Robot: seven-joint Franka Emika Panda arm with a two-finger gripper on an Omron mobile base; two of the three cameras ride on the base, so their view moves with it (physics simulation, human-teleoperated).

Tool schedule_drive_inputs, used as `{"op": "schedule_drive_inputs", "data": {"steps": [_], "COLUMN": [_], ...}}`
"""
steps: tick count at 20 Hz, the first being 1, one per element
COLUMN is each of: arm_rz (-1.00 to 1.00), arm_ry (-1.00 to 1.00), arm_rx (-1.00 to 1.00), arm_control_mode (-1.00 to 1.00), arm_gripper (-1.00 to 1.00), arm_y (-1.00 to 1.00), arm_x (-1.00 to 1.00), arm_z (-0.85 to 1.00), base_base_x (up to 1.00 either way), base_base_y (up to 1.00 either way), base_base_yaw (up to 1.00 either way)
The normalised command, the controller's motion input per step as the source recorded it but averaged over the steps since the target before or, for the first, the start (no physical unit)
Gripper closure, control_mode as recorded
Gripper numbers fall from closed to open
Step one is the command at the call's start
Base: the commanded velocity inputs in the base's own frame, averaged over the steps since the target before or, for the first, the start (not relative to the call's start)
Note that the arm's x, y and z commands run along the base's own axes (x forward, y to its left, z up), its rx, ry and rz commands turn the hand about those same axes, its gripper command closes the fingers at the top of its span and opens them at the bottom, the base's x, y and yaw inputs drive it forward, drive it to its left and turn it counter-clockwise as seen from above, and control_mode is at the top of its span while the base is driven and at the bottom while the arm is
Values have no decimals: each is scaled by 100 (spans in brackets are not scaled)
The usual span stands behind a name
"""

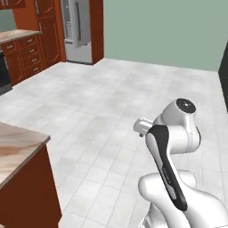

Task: Place the cold items (peach and lime) from the fridge in one tupperware on the dining counter. Place the warm items (kebab skewer and hot dog) in the stove area in another tupperware.

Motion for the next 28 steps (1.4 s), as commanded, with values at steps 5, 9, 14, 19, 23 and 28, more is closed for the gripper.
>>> {"op": "schedule_drive_inputs", "data": {"steps": [5,9,14,19,23,28], "arm_rz": [0,0,0,0,0,0], "arm_ry": [0,0,0,0,0,0], "arm_rx": [0,0,0,0,0,0], "arm_control_mode": [100,100,100,100,100,100], "arm_gripper": [-100,-100,-100,-100,-100,-100], "arm_y": [0,0,0,0,0,0], "arm_x": [0,0,0,0,0,0], "arm_z": [0,0,0,0,0,0], "base_base_x": [100,100,100,100,100,100], "base_base_y": [-5,-28,-31,-35,-33,-23], "base_base_yaw": [40,37,33,26,22,18]}}
